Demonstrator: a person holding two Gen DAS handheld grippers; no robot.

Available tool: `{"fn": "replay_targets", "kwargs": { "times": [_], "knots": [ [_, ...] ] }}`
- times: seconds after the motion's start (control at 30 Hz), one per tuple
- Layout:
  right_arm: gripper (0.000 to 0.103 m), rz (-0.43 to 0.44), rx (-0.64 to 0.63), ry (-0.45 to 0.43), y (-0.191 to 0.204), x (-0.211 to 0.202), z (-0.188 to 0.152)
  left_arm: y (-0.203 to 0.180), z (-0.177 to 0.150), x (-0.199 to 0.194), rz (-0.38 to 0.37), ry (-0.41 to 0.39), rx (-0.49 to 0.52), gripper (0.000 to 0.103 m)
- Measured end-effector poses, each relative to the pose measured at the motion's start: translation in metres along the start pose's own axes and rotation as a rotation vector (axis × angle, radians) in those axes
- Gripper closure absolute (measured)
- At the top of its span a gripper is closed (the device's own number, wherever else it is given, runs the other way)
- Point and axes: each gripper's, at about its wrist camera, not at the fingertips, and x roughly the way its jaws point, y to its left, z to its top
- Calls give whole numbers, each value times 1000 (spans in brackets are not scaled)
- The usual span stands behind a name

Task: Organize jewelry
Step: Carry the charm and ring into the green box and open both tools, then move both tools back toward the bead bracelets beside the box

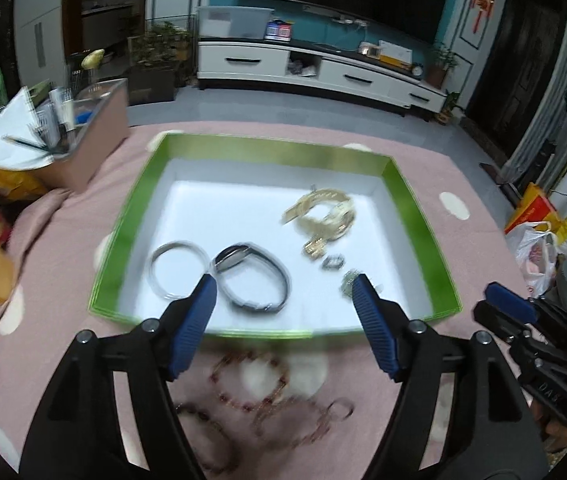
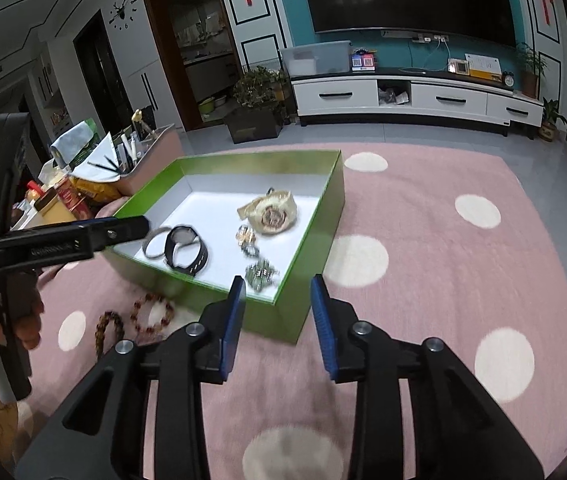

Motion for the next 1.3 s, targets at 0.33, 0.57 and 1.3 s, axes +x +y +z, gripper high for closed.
{"fn": "replay_targets", "kwargs": {
  "times": [0.33, 0.57, 1.3],
  "knots": [
    [64, 26, 4, 31, 17, -29, -40, 63, -70, -47, 108, 23, -126, 29],
    [64, 69, 9, 88, 40, -28, -64, 81, -110, -59, 139, 62, -176, 29],
    [64, 134, -33, 224, 82, 7, -76, 75, -127, -46, 138, 97, -172, 35]
  ]
}}
